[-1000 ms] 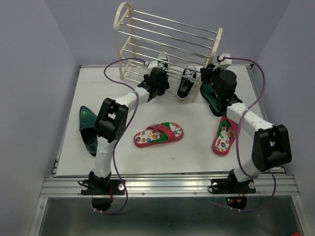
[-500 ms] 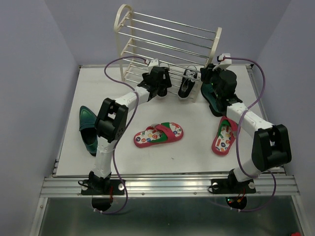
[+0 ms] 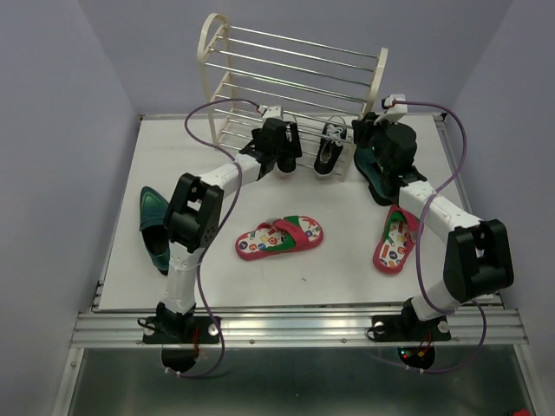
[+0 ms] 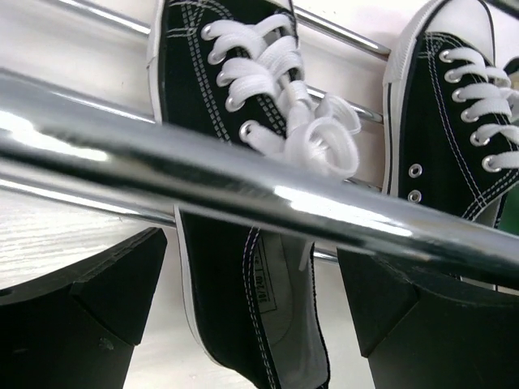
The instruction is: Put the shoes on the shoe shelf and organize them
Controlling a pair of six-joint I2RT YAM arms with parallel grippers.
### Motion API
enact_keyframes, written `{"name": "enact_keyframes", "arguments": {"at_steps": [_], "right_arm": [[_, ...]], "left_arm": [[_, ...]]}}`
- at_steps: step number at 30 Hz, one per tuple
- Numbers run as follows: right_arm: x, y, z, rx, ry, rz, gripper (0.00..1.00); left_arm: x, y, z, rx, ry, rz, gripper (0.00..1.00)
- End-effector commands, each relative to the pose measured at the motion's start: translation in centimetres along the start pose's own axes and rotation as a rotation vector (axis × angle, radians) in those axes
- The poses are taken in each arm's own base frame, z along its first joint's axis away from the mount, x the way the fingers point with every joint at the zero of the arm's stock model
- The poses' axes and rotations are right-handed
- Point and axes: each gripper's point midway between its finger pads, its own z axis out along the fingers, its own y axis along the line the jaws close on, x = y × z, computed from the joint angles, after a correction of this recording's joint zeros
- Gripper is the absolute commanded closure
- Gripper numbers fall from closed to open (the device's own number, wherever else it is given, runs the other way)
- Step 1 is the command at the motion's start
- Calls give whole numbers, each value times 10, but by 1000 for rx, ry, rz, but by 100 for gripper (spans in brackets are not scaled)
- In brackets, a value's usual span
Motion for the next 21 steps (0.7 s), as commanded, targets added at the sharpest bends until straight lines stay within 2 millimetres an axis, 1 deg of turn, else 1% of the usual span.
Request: {"name": "enact_keyframes", "arguments": {"at_steps": [1,2,3,7,8,10,11,14,15,16,18,21], "right_arm": [[27,32,-8,-98,112,130,97],[27,32,-8,-98,112,128,97],[27,34,-8,-109,114,122,98],[26,35,-7,-118,119,114,99],[26,36,-7,-120,118,114,99],[26,37,-8,-125,119,117,99],[26,38,-8,-129,119,122,99],[27,38,-8,-127,123,125,99],[27,38,-8,-127,124,128,99],[28,37,-8,-126,127,128,99],[30,36,-7,-119,129,137,99],[32,34,-8,-105,132,141,99]], "left_arm": [[-34,-18,-35,114,-61,67,1],[-36,-21,-39,129,-61,76,1],[-24,-17,-40,137,-29,98,1],[-11,-14,-53,160,6,125,1],[-13,-14,-54,161,3,134,1],[-4,-8,-55,147,27,150,1],[4,-4,-56,136,53,157,1],[10,5,-58,100,71,158,1],[16,9,-59,87,81,156,1],[14,11,-61,81,75,154,1],[18,14,-63,73,82,148,1],[15,13,-67,75,77,135,1]]}}
